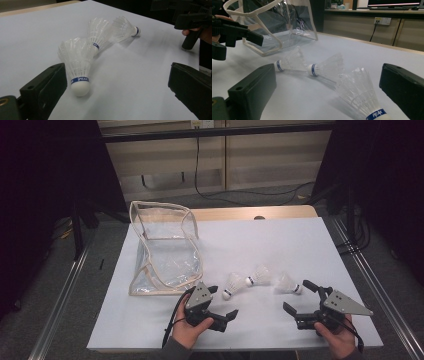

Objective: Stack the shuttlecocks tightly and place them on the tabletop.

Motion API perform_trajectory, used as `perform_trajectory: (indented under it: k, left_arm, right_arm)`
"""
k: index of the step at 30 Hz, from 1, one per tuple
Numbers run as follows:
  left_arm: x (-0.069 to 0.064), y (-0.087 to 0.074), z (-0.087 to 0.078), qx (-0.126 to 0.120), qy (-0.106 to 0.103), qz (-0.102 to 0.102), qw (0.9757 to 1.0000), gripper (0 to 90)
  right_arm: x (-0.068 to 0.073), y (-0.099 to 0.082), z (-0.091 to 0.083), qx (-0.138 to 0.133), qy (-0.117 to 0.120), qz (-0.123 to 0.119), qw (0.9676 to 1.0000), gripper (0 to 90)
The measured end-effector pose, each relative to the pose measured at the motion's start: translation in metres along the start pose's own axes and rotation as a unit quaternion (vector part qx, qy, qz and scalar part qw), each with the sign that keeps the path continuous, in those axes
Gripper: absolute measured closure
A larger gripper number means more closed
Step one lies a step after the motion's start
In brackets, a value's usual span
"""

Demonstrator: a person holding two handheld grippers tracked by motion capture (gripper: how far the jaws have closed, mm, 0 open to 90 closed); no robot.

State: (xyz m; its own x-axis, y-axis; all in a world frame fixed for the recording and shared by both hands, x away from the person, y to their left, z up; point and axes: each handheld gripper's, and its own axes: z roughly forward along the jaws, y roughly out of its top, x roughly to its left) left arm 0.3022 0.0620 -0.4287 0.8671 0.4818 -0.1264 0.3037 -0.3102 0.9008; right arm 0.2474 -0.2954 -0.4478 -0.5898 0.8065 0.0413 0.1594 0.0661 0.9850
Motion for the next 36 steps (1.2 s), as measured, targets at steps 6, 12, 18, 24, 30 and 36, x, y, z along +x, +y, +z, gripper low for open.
perform_trajectory:
  k: [6,12,18,24,30,36]
  left_arm:
    - [0.001,0.002,0.008,0.006,0.003,-0.008,0.9999,2.2]
    - [0.000,0.006,0.014,0.011,0.007,-0.010,0.9999,2.4]
    - [0.000,0.009,0.021,0.018,0.008,-0.013,0.9997,2.5]
    - [0.001,0.012,0.026,0.025,0.013,-0.017,0.9995,3.1]
    - [0.002,0.016,0.032,0.030,0.018,-0.016,0.9993,3.1]
    - [0.002,0.019,0.036,0.037,0.020,-0.013,0.9990,3.3]
  right_arm:
    - [-0.001,0.000,0.000,-0.003,0.000,-0.001,1.0000,0.4]
    - [-0.001,0.000,0.000,-0.004,0.000,-0.001,1.0000,0.4]
    - [-0.002,0.000,-0.001,-0.004,-0.001,0.000,1.0000,0.4]
    - [-0.001,0.000,-0.001,-0.003,-0.001,-0.001,1.0000,0.4]
    - [-0.001,0.000,-0.001,-0.003,-0.001,0.000,1.0000,0.4]
    - [-0.001,0.000,-0.001,-0.003,-0.001,0.000,1.0000,0.5]
